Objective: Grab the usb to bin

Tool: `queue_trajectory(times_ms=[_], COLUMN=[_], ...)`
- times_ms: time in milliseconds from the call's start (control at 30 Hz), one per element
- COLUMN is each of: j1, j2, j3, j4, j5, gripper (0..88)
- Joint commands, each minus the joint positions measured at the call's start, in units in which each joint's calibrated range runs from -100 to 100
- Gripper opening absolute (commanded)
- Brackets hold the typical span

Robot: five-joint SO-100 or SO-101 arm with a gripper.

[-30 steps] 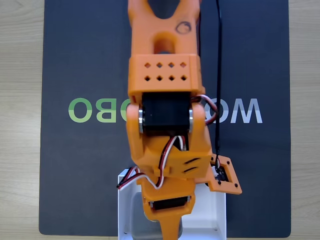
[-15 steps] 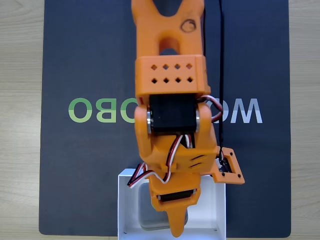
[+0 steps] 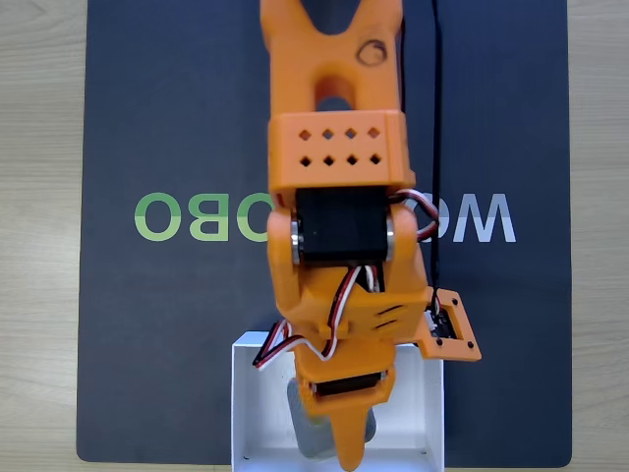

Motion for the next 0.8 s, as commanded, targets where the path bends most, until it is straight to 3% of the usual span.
queue_trajectory(times_ms=[0, 167, 767], j1=[0.37, 0.62, 0.54], j2=[-5.15, -5.23, -18.37], j3=[-1.19, -1.19, 1.97], j4=[-0.69, -0.43, 2.28], j5=[-0.01, -0.01, -0.43], gripper=[37.4, 41.6, 40.7])
